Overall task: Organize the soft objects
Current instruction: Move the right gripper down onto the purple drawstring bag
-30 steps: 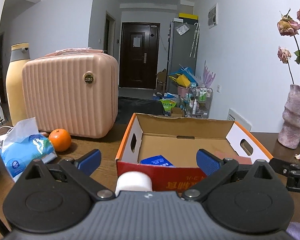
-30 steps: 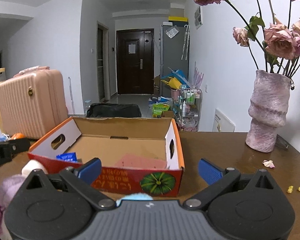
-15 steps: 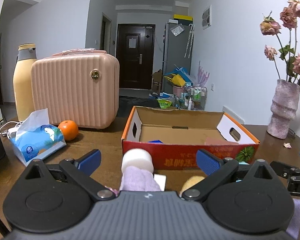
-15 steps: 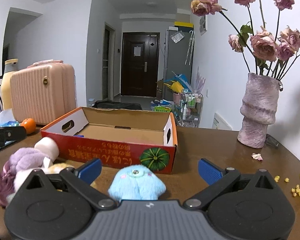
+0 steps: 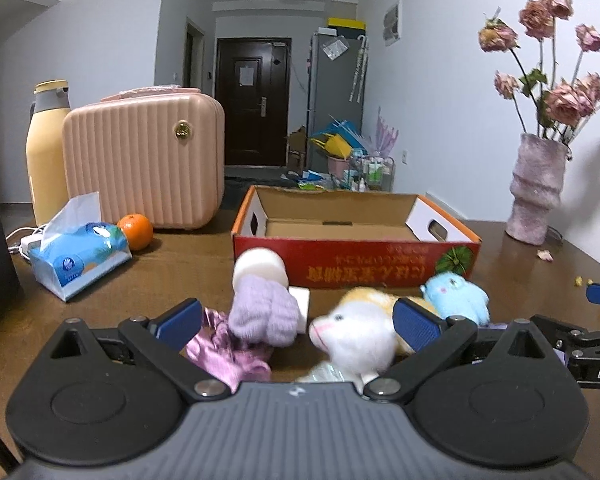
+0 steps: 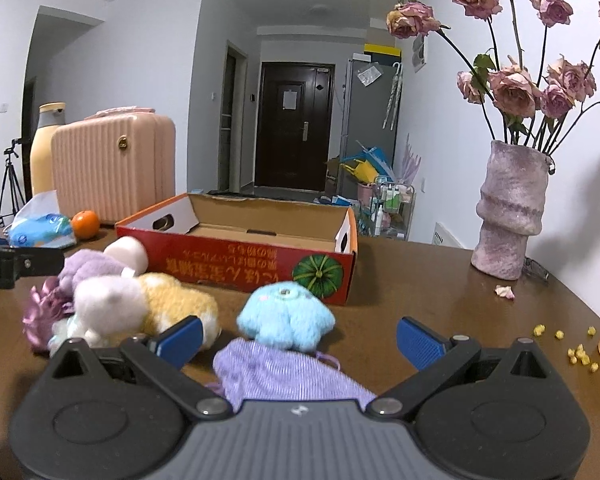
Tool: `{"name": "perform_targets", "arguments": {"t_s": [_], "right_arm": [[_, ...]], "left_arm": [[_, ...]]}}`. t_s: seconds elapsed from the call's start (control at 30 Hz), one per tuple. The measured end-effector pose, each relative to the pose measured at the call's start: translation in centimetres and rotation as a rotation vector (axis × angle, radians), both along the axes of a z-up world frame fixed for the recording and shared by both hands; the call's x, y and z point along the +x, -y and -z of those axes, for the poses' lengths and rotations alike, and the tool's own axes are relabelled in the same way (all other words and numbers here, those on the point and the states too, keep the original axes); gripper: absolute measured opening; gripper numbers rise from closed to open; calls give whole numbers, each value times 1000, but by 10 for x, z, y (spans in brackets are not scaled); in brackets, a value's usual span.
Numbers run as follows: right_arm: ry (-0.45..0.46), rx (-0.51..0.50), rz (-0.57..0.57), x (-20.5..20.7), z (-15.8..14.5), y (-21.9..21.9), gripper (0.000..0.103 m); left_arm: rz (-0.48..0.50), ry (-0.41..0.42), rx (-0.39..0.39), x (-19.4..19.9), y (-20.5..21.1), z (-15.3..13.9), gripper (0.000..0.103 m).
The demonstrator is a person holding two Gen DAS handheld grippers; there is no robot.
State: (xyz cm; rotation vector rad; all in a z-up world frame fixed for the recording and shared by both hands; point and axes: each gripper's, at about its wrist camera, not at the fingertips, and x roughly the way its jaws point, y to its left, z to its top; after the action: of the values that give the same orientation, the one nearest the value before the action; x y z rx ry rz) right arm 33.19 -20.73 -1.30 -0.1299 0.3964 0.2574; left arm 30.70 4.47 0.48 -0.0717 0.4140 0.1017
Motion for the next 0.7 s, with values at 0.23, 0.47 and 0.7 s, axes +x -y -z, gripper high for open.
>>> {"name": "perform_targets", "arguments": {"t_s": [0.23, 0.47, 0.7], "right_arm": [[-16, 20, -2, -22, 7, 13, 103], [-25, 8, -8, -39, 14, 18, 103], [-34, -5, -17, -41, 17, 15, 103]], "left_arm": [[39, -26, 15, -20, 10, 9, 103], [74, -70, 13, -38, 19, 19, 103], [87, -68, 26, -47, 25, 21, 103]]}}
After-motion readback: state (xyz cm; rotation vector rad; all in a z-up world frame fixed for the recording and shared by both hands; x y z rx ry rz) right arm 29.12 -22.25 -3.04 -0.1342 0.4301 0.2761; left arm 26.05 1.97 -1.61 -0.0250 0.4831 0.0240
